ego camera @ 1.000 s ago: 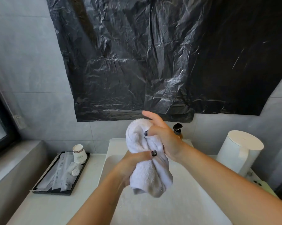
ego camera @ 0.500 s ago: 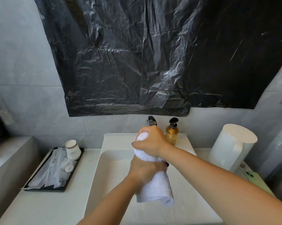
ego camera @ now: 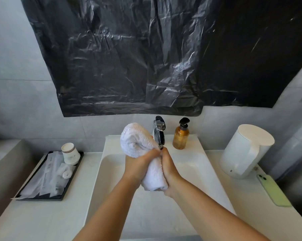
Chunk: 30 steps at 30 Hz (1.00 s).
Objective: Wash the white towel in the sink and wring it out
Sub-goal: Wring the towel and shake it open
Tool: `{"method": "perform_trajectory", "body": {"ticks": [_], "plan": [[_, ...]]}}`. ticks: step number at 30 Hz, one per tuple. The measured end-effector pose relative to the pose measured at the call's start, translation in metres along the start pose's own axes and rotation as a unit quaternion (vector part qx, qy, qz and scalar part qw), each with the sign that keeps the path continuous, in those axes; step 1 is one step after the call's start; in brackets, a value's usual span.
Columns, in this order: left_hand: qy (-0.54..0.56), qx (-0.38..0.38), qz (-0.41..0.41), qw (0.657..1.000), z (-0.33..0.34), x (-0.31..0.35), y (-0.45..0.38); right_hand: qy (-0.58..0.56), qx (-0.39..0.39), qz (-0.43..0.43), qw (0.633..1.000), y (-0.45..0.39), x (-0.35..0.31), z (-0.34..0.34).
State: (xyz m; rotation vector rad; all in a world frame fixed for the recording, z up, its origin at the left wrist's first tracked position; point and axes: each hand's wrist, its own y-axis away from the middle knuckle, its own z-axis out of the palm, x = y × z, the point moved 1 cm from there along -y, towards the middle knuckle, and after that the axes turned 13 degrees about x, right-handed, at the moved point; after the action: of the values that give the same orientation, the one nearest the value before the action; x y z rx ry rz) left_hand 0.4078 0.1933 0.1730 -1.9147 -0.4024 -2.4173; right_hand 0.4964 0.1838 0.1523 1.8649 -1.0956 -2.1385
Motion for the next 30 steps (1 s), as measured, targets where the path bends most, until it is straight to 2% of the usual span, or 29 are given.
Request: {"method": "perform_trajectory", "body": {"ticks": [2, 5, 8, 10, 13, 17, 21, 23, 25, 26, 28, 30], "plan": [[0.039, 0.006, -0.011, 0.999, 0.004, -0.004, 0.004, -0.046, 0.034, -0.014, 0.998, 0.002, 0.005, 0.005], [0.097, 0.041, -0.085, 0.991, 0.006, -0.017, 0.004, 0.028, 0.126, -0.107, 0.986, 0.001, 0.0, 0.001], [0.115, 0.044, -0.137, 0.983, 0.002, -0.028, 0.0, 0.111, 0.155, -0.19, 0.963, -0.002, 0.003, 0.001], [0.12, 0.043, -0.171, 0.977, -0.005, -0.038, -0.004, 0.143, 0.157, -0.223, 0.951, -0.005, 0.013, 0.002], [0.137, 0.044, -0.221, 0.965, -0.013, -0.058, -0.005, 0.192, 0.139, -0.217, 0.947, -0.012, 0.03, 0.003], [0.136, 0.054, -0.282, 0.948, -0.031, -0.091, -0.008, 0.305, 0.055, -0.215, 0.926, -0.033, 0.057, 0.003], [0.121, 0.006, -0.348, 0.93, -0.073, -0.118, -0.011, 0.445, -0.016, -0.266, 0.855, -0.064, 0.09, -0.023], [0.118, 0.004, -0.387, 0.914, -0.094, -0.125, -0.012, 0.548, -0.045, -0.293, 0.782, -0.081, 0.098, -0.036], [0.104, 0.017, -0.389, 0.915, -0.109, -0.129, -0.012, 0.627, -0.077, -0.306, 0.712, -0.093, 0.101, -0.04], [0.103, 0.023, -0.379, 0.919, -0.112, -0.127, -0.012, 0.651, -0.09, -0.304, 0.689, -0.097, 0.102, -0.039], [0.124, 0.036, -0.362, 0.923, -0.115, -0.127, -0.015, 0.687, -0.109, -0.29, 0.658, -0.101, 0.106, -0.033], [0.139, 0.031, -0.379, 0.915, -0.115, -0.129, -0.02, 0.714, -0.106, -0.276, 0.635, -0.105, 0.113, -0.027]]}}
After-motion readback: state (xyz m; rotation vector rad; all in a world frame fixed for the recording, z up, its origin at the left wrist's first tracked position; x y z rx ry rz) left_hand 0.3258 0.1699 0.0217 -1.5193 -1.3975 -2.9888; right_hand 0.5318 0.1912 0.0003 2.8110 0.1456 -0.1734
